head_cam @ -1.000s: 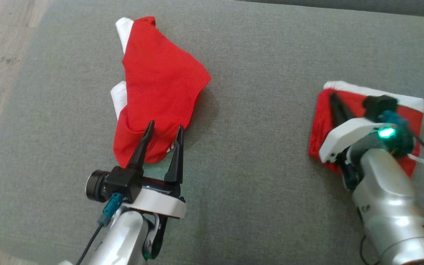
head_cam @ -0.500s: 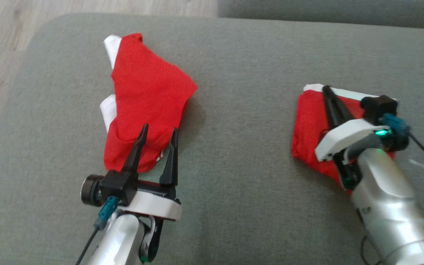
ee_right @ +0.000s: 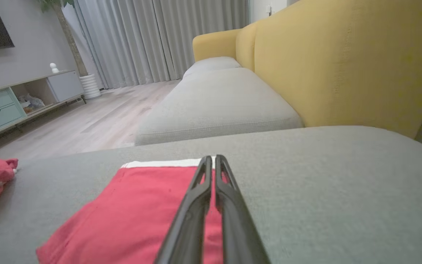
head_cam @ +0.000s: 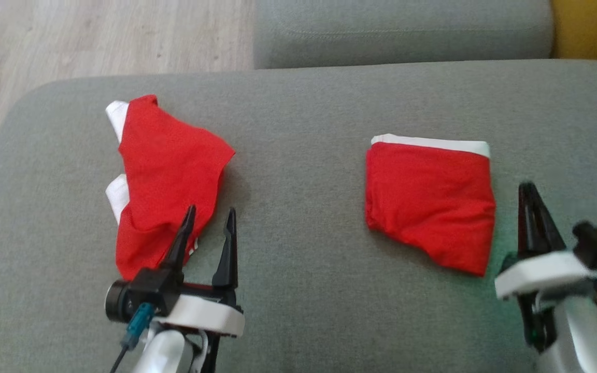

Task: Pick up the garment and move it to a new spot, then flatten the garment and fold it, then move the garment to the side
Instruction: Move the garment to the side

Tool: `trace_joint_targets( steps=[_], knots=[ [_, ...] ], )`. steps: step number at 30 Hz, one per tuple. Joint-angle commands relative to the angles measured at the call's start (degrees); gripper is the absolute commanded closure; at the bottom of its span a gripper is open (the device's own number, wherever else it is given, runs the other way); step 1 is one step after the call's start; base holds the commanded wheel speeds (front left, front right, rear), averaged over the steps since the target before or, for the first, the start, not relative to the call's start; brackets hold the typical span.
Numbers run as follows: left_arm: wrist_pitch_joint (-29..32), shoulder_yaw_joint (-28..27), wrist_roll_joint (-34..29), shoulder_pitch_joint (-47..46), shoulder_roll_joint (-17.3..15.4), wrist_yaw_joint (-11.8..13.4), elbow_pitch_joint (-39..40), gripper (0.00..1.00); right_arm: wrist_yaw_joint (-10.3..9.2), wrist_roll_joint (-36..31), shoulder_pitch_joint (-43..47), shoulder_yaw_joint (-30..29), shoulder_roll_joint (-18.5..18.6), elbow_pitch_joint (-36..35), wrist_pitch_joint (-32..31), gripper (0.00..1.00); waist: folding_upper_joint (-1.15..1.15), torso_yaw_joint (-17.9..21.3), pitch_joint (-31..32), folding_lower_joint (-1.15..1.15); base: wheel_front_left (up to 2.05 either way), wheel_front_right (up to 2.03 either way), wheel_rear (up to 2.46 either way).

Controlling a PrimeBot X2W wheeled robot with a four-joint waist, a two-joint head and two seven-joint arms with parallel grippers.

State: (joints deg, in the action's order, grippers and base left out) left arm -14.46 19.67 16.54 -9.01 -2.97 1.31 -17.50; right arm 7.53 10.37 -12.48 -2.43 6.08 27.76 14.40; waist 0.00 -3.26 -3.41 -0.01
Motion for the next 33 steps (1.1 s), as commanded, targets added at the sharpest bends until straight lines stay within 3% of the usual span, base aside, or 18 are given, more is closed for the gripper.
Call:
trace_joint_targets(
  steps=[1,9,20,29,33],
  knots=[
    [-0.5,-2.4,-0.5,-0.8,-0.3,-0.1,1.5,0.0,-0.04,-0.7,-0.4,0.8,-0.4,-3.1,0.6,0.0,0.0,0.6,0.7,0.01,0.0,0.0,0.0],
    [-0.5,-3.6,-2.7,1.7,-0.3,-0.1,0.6,0.0,-0.04,-1.5,8.8,-0.6,-2.8,-9.0,-0.7,0.0,0.0,1.0,2.2,0.01,0.0,0.0,0.0],
    [-0.5,-3.6,-3.5,1.3,-0.1,-0.8,0.9,0.0,-0.04,-2.0,8.1,-1.5,-3.2,-13.0,-3.1,0.0,0.0,-0.5,0.1,0.01,0.0,0.0,0.0],
    [-0.5,-3.0,-4.2,-1.0,0.0,-1.0,1.0,0.0,-0.04,-3.4,1.2,-5.5,-3.2,-8.1,-8.3,0.0,0.0,-2.5,-4.5,0.01,0.0,0.0,0.0],
    [-0.5,-2.2,-4.5,-2.2,0.0,-1.4,0.2,0.0,-0.04,-2.9,-3.8,-7.6,-3.2,-1.7,-12.5,0.0,0.0,-3.8,-6.8,0.01,0.0,0.0,0.0]
  ],
)
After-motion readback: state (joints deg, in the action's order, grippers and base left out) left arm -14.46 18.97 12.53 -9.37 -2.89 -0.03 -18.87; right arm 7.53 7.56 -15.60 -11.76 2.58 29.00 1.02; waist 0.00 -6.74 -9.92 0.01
